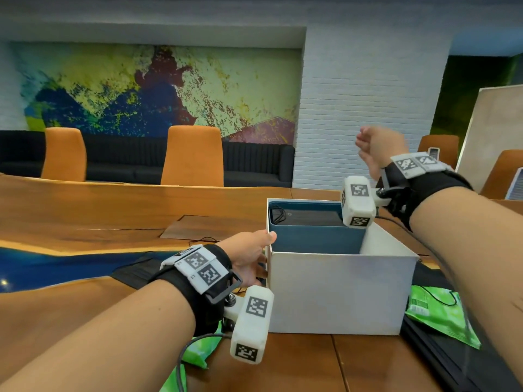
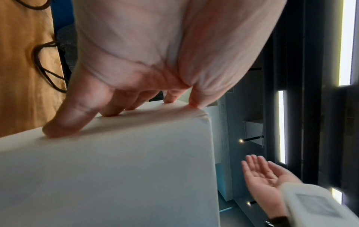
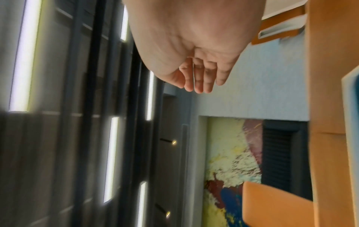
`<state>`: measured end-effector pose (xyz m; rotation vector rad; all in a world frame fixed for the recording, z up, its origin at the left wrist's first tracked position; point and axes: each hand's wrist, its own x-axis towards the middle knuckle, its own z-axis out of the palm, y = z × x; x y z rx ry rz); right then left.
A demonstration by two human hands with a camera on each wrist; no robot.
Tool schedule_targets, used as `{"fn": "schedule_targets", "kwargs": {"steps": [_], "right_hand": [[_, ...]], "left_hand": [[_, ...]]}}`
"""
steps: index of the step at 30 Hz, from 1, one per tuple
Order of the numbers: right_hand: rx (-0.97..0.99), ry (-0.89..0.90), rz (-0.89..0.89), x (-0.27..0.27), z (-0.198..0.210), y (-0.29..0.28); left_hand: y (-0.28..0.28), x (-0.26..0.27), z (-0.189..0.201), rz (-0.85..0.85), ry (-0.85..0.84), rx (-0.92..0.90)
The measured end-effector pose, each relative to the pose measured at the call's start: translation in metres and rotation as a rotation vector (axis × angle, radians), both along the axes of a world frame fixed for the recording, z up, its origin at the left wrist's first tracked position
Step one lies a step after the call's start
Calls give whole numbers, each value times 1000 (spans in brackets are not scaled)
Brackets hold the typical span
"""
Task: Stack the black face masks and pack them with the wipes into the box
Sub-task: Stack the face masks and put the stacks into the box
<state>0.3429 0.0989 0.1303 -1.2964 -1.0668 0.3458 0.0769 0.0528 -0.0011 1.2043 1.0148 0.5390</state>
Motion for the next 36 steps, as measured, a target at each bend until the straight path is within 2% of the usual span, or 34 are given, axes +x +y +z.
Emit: {"fn": "schedule_targets", "kwargs": {"steps": [2,6,10,14,19,23,25,28,32,36], "right_hand": [[71,102,114,-22,16,-32],[24,62,210,-54,23,-78],[-109,-14,313,-83,12,-109],[-176,-69,357,-119,1,-116],[-271,-37,544,-179,-22,-111],[-554,-140,659,-226,-52,-83],[-723,-245,658,-244,-73,-63],[-865,-295,611,-264,-98,-35],[-884,-494,487,-272,-105,-4],[-913,-697,366,-271,-110,23]], "left_hand": [[-4,0,4,20,25,0],[-11,-19,13,101,24,57],[-20,-69,28,180,45,128],[-25,-127,36,346,64,175],[-9,-188,23,567,11,109],[10,-210,-2,694,13,25],[25,-217,-12,755,42,71],[43,-222,-18,737,119,87],[61,-221,-24,677,264,150],[70,-216,-21,622,287,113]]}}
